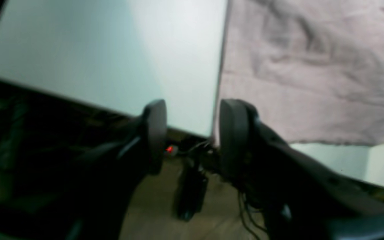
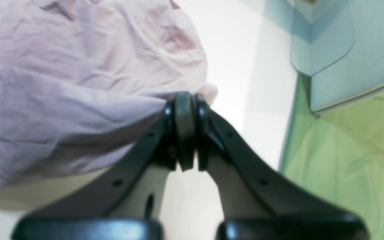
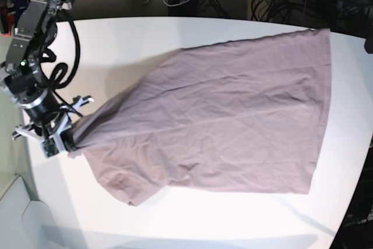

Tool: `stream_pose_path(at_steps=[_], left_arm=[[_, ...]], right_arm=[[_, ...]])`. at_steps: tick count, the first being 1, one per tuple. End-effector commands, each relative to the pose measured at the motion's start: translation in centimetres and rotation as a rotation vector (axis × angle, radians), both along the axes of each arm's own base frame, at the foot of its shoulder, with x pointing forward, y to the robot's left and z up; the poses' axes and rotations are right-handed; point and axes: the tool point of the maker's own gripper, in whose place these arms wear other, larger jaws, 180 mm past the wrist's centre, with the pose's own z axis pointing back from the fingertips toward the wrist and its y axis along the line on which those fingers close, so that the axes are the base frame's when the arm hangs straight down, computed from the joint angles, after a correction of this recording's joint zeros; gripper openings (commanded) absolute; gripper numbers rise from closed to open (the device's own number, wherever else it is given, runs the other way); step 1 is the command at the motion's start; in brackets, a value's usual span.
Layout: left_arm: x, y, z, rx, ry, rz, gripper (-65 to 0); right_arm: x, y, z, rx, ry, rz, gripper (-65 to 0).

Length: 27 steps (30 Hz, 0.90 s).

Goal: Layout the t-shirt on the table in an organized manner, then fold the t-shirt properly

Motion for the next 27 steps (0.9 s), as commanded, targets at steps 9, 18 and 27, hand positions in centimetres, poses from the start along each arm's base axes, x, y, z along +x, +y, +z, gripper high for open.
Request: stream_pose_path(at_steps=[9,18,27], left_arm=[[9.0,2.2,9.9,0.015,-0.449,0.078,-38.8],[22.2,-10.7,6.3,-0.141,-0.429,-0.113,-38.8],[28.3,-19.7,1.7,-0.041,-0.364,-0.287,-38.9]], right_arm=[[-1.6,1.5,-1.6,0.022,0.031,0.044,-65.0],[-4.7,2.8,-5.2,0.049,0.143,0.062,-65.0],[-5.4,2.6,-5.8,0.046,0.164,0.057,-65.0]])
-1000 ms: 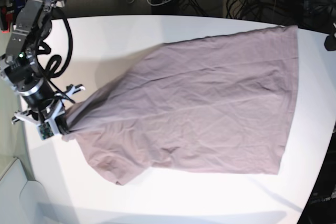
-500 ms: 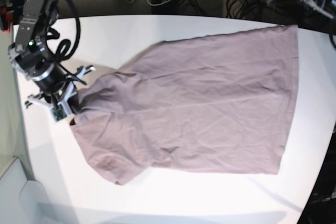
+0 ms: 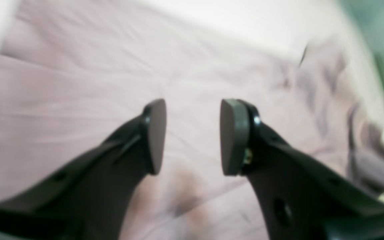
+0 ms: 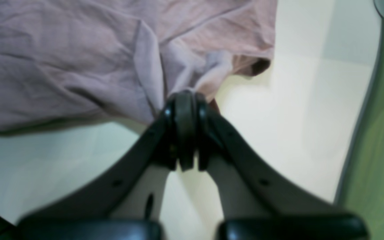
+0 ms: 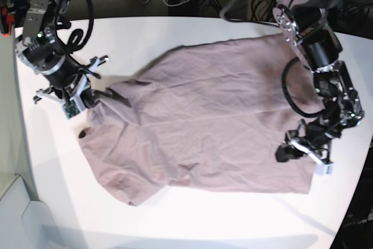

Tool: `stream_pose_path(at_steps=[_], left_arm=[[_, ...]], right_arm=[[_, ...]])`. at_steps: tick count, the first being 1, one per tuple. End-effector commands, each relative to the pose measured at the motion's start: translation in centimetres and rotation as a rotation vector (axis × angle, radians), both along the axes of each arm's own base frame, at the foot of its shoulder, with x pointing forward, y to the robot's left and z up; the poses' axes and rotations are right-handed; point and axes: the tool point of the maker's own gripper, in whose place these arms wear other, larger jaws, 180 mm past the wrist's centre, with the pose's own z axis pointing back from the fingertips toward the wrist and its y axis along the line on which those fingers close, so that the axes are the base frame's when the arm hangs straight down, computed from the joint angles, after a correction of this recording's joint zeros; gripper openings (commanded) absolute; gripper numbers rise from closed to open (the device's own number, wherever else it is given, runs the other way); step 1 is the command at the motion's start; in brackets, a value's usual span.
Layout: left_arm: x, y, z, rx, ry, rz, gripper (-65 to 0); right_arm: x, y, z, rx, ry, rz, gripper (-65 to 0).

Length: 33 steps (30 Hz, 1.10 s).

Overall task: Layout the t-shirt on the table in an organized manner, then fold the t-shirt properly
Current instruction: 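Move the left gripper onto the shirt's side edge and grasp it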

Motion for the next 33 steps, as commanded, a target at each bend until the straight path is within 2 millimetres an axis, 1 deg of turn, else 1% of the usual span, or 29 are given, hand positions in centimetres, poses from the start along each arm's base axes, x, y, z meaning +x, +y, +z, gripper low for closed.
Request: stream_pose_path(at_steps=[1,4,7,10,11,12,14,15,17,20,22,24,26,29,33], left_arm=[[1.2,0.8,1.6,0.017,-0.057,0.016,-38.9],[0.8,0.9,-0.6,0.034,-0.003,0.019,-38.9],[0.1,2.0,-2.5,0.069,0.047,0.029,-38.9],[-1.1,2.2,-4.7,0.069,0.103,0.032,-38.9],[-1.4,2.3,-5.2,0.074,0.113,0.029,-38.9],[-1.8,2.9,-5.5,0.081,0.122,0.037,-38.9],[-2.4,3.8,-5.7,0.091,0.127,0.047,-38.9],[-2.7,4.1,-5.9,0.095,0.131,0.051,-38.9],[-3.3,5.6,-6.1,0.118,0.133,0.071,-38.9],[-4.2,7.9,-6.1,0.154,0.136,0.097,-38.9],[-4.8,9.1,-6.1,0.176,0.145,0.106,-38.9],[-5.2,10.0,-6.2,0.191,0.152,0.113,-38.9],[-5.5,11.0,-6.0,0.184,0.141,0.147,-38.9],[-5.8,12.2,-5.7,0.170,0.102,0.206,-38.8],[-6.1,12.4,-5.8,0.169,0.096,0.210,-38.8]], right_arm=[[0.5,0.0,1.2,0.002,-0.045,0.007,-65.0],[0.9,0.0,1.6,0.000,-0.058,0.007,-65.0],[2.0,0.1,2.8,0.000,-0.097,0.012,-65.0],[3.6,0.5,4.3,0.000,-0.148,0.023,-65.0],[4.2,1.0,5.0,-0.001,-0.165,0.038,-65.0],[4.8,1.6,5.5,0.001,-0.182,0.057,-65.0],[5.6,3.6,6.4,0.007,-0.208,0.115,-65.0],[5.8,4.9,6.6,0.011,-0.215,0.153,-65.0],[5.8,7.2,6.8,0.024,-0.219,0.215,-65.0],[5.2,9.1,6.2,0.034,-0.202,0.270,-65.0],[4.3,9.5,5.1,0.041,-0.167,0.280,-65.0],[3.5,9.5,4.2,0.046,-0.142,0.279,-65.0],[2.8,9.2,3.3,0.039,-0.114,0.280,-65.0],[1.7,7.6,1.9,-0.011,-0.066,0.280,-65.0],[-0.3,5.9,0.0,-0.067,0.003,0.295,-65.0]])
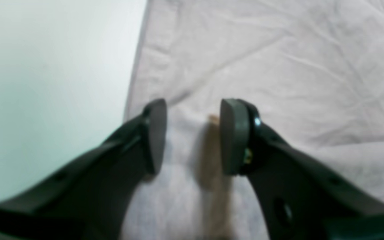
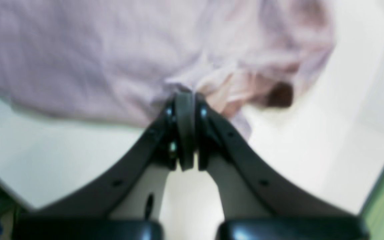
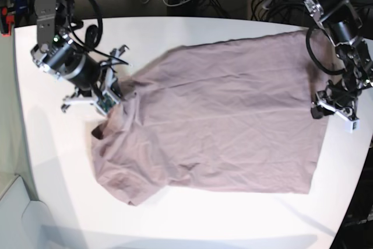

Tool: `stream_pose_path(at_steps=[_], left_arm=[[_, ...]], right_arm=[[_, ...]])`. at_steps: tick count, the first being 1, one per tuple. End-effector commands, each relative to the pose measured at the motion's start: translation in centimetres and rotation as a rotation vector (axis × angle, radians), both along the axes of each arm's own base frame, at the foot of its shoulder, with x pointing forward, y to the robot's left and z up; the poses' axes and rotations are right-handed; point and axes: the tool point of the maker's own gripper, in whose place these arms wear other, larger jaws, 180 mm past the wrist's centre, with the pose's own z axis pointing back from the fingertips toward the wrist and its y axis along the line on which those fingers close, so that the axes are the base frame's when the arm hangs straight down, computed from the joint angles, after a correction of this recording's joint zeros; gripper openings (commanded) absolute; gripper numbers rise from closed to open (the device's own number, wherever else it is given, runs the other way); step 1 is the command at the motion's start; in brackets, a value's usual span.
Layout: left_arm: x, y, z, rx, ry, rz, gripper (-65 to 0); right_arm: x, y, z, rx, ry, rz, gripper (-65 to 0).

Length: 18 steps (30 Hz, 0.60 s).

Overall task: Layout the t-shirt on the table in an organized manner, then fold the t-shirt properly
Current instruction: 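Move the left gripper onto the shirt's side edge and grasp it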

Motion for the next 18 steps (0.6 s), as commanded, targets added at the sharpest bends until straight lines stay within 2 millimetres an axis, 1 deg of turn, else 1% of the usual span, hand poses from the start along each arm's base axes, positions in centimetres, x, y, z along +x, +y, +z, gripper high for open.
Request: stream_pose_path(at_steps=[1,4,5,7,9,11,14,15,16,17,18], left_arm=[[1.3,0.8,2.0,0.012,-0.062,0.004,-38.8],[1.8,0.9,2.7,0.020,-0.080,-0.001,-38.8],[2.2,1.1,3.6,0.022,-0.105,0.003,-38.8],[3.5,1.6,6.2,0.004,-0.184,0.019,-38.8],[4.4,1.3,7.9,-0.046,-0.231,0.020,-38.8],[5.5,1.5,10.3,-0.098,-0.297,0.024,-38.8],[7.3,0.8,13.5,-0.186,-0.405,0.027,-38.8],[8.2,0.4,14.4,-0.200,-0.427,0.017,-38.8],[9.2,-0.7,15.3,-0.198,-0.441,-0.014,-38.8],[10.2,-2.4,15.4,-0.194,-0.433,-0.060,-38.8],[10.9,-4.7,14.8,-0.207,-0.413,-0.104,-38.8]], right_arm=[[0.2,-0.1,0.9,0.007,-0.033,0.013,-65.0],[-0.5,-1.1,0.2,-0.029,-0.010,0.016,-65.0],[-0.4,-1.9,0.2,-0.044,-0.008,0.002,-65.0],[0.0,-3.8,0.6,-0.055,-0.019,-0.054,-65.0],[0.3,-5.5,0.8,-0.059,-0.027,-0.114,-65.0],[0.4,-6.8,1.1,-0.055,-0.038,-0.165,-65.0],[0.5,-8.5,1.1,-0.044,-0.041,-0.239,-65.0],[0.4,-9.0,1.0,-0.036,-0.037,-0.264,-65.0],[0.3,-9.2,1.0,-0.023,-0.037,-0.286,-65.0],[0.3,-9.4,0.8,-0.010,-0.034,-0.308,-65.0],[0.2,-9.6,0.8,-0.004,-0.034,-0.322,-65.0]])
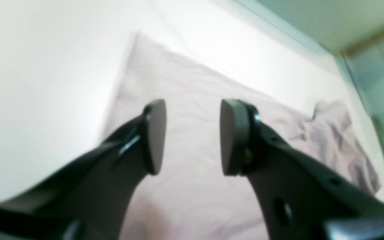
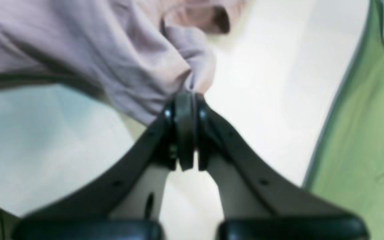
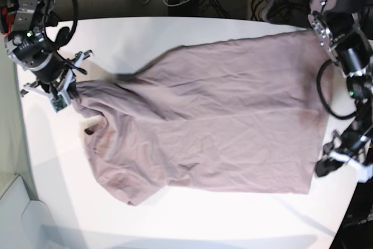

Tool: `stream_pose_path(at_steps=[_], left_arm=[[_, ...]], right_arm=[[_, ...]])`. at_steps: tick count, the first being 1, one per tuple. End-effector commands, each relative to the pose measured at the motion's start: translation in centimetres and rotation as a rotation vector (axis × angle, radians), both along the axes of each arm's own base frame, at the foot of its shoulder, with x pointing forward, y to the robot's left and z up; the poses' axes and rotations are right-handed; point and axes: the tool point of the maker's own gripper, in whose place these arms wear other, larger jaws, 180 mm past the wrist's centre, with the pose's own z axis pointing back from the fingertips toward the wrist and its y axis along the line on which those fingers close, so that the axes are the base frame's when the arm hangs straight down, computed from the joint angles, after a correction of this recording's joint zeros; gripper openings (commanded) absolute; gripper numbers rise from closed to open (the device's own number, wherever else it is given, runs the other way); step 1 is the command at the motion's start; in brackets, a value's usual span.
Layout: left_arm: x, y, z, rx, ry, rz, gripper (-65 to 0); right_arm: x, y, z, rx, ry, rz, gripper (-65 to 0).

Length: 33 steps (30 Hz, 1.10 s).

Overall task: Layout the t-shirt on the table in an organized manner, then fold the t-shirt properly
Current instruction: 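Move the left gripper onto the shirt's side edge and grasp it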

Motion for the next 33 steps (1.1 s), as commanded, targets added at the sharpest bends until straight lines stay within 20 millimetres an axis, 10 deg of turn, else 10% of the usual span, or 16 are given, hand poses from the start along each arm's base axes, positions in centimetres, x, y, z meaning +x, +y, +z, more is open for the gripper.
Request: stream_pose_path(at_steps=[1,7,12,21,27,33], left_arm=[[1.8,-2.5,1.8,-0.022,-0.064,-0.051,-38.8],[2.2,-10.6,-3.7,-0.057,0.046,-0.169,-38.7],[1.4,-12.8,-6.7,-0.085,0.115,-0.187,-32.4],[-1.9,-11.7,-10.8,-0.079,0.196,-0.157,-32.3],[-5.7,-8.8,-15.4,0.060,0.316,-0.111,-32.3],[-10.1,-5.6,-18.3,0.119,0.414,-0.090,-32.3]], right_arm=[[0.6,-0.1,1.1,0.012,-0.047,0.000,-65.0],[-0.6,-0.1,-0.2,0.004,0.028,-0.023,-59.7],[-1.2,-1.1,0.1,-0.038,0.036,-0.016,-46.1],[1.0,-6.7,4.1,-0.131,-0.073,-0.115,-40.2],[6.6,-7.7,8.2,-0.089,-0.217,-0.154,-40.2],[13.5,-5.3,6.5,0.038,-0.160,-0.093,-40.6]])
